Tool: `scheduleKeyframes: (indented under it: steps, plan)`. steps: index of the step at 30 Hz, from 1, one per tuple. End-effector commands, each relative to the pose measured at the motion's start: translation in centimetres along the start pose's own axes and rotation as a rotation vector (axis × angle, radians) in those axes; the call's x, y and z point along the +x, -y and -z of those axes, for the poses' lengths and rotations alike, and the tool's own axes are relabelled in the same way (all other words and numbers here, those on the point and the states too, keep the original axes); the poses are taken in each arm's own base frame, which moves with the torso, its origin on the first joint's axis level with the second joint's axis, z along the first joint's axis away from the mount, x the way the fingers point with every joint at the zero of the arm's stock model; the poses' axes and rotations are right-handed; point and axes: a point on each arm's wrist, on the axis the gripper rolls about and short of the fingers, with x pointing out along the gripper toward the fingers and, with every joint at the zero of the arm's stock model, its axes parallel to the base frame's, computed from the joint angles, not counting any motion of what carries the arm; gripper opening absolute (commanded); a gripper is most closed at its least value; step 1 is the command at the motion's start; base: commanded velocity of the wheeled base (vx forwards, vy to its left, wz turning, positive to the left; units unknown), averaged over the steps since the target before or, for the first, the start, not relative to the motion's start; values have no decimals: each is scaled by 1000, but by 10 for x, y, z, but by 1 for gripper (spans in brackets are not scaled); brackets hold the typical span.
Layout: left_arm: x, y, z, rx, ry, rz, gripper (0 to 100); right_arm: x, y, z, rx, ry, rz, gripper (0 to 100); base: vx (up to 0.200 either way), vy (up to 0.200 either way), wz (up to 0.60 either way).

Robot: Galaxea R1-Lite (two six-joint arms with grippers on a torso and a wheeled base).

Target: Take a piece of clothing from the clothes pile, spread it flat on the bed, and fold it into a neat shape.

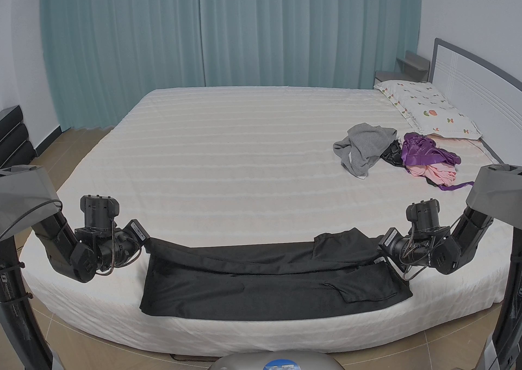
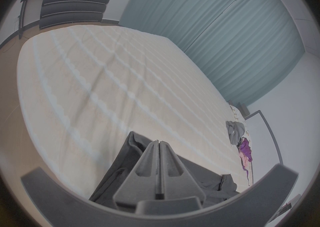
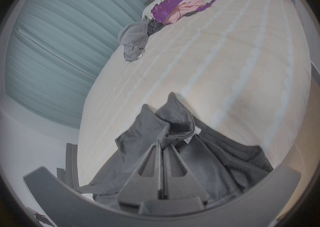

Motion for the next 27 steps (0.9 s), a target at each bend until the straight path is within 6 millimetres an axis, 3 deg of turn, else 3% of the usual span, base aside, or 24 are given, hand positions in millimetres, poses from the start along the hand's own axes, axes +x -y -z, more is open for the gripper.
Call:
scheduleKeyframes:
  steps: [1,9,12,19,27]
  plan:
    - [7,12,-20,-4,67,43,0,-1,-9,-18,18,53,-46,0,0,0,0]
    - [26,27,-52,-20,174,111,0,15,-34,-54,48,189,-138,0,0,0,0]
    - [25,28,-55,-27,200,137,0,14,-35,-61,58,244,-171,0,0,0,0]
    - [31,12,-39,-19,224,161,0,17,-15,-40,40,205,-135,0,0,0,0]
    - [18,-27,-15,61,180,100,0,3,10,-16,-38,104,-71,0,0,0,0]
